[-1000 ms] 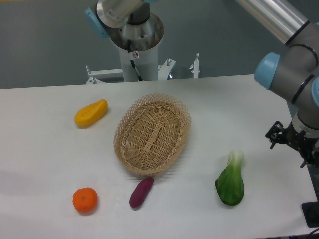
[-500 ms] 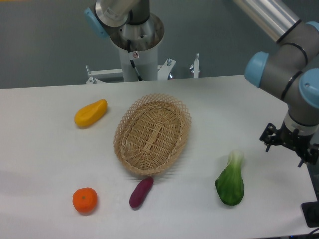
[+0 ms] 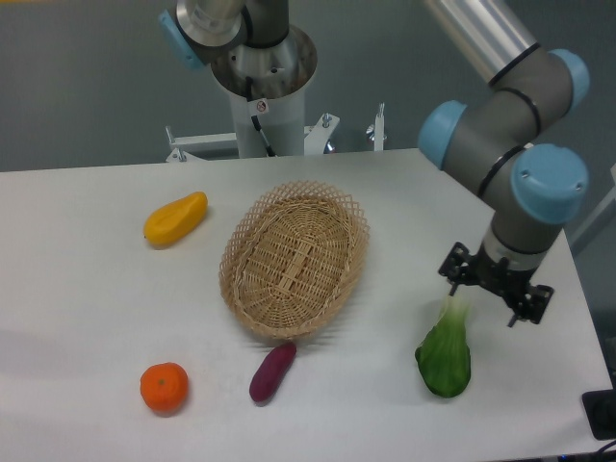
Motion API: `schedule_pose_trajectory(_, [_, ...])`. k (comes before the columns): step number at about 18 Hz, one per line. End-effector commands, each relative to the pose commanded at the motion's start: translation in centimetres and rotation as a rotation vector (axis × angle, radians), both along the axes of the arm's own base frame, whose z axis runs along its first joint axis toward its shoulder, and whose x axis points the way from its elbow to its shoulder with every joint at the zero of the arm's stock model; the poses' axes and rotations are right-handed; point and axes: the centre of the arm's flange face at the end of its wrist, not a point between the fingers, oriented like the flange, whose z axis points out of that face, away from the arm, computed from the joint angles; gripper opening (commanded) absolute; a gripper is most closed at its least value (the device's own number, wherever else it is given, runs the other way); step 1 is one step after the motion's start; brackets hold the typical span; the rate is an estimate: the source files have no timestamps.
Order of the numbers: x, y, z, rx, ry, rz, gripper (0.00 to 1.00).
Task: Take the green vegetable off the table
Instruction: 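Move the open gripper over the green bok choy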
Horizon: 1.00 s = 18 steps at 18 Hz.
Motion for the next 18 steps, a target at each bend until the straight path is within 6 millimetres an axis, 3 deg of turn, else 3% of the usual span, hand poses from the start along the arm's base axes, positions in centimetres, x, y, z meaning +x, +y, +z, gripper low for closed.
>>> schedule_pose_trajectory(13, [-0.1, -0.2, -5.0, -0.031, -0.055, -0.005, 1.00])
schedule_pose_trajectory(18, [-0.5, -0.6, -6.7, -0.051, 0.005, -0.003, 1.00])
